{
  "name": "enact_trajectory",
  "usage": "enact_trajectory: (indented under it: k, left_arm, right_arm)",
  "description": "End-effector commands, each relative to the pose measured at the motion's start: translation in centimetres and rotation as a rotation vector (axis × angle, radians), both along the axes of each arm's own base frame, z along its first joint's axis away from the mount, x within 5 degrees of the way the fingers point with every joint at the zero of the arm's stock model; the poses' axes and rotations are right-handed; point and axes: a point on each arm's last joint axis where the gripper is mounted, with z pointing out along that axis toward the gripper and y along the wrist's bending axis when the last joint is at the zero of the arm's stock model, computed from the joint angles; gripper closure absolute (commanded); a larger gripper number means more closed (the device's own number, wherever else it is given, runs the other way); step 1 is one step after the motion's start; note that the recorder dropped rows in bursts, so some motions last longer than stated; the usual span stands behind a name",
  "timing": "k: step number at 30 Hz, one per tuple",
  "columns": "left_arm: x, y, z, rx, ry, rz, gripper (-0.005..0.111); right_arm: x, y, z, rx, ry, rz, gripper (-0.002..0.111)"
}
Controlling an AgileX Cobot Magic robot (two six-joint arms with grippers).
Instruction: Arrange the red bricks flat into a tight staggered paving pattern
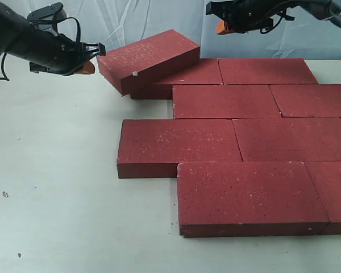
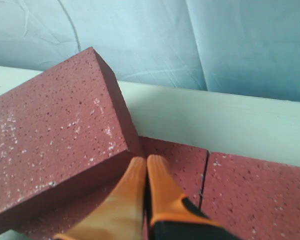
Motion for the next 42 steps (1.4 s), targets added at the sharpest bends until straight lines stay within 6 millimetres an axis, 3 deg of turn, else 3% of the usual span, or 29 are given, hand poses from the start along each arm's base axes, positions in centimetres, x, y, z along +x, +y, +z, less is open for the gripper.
enact_trajectory:
  k: [1, 9, 17, 24, 30, 34, 42]
  left_arm:
    - [0.6, 0.2, -0.9, -0.020, 0.005, 0.045, 0.107]
    - [1.0, 0.1, -2.9, -0.068, 0.054, 0.095, 0.107]
    - [1.3, 0.3, -3.2, -0.064, 0.040, 0.123, 0.107]
    - [2.1, 0.1, -4.5, -0.064, 0.055, 0.122, 0.107]
    - [3.3, -0.4, -4.0, -0.106, 0.047, 0.105, 0.107]
    - [3.7, -0.6, -3.2, -0.124, 0.040, 0.083, 0.107]
    - [3.4, -0.9, -2.0, -0.149, 0.060, 0.020, 0.107]
  right_arm:
    - [1.3, 0.3, -1.5, 0.082, -0.004, -0.014, 0.109]
    - [3.4, 0.7, -4.7, 0.189, -0.059, -0.083, 0.109]
    - [4.1, 0.8, -7.4, 0.260, -0.050, -0.136, 0.109]
    - [3.8, 1.3, -8.1, 0.285, -0.021, -0.079, 0.109]
    - [2.9, 2.0, -8.3, 0.300, 0.060, 0.027, 0.109]
    - [2.4, 2.4, -7.3, 0.290, 0.073, 0.111, 0.109]
    - [1.4, 3.1, -2.2, 0.307, 0.025, 0.266, 0.109]
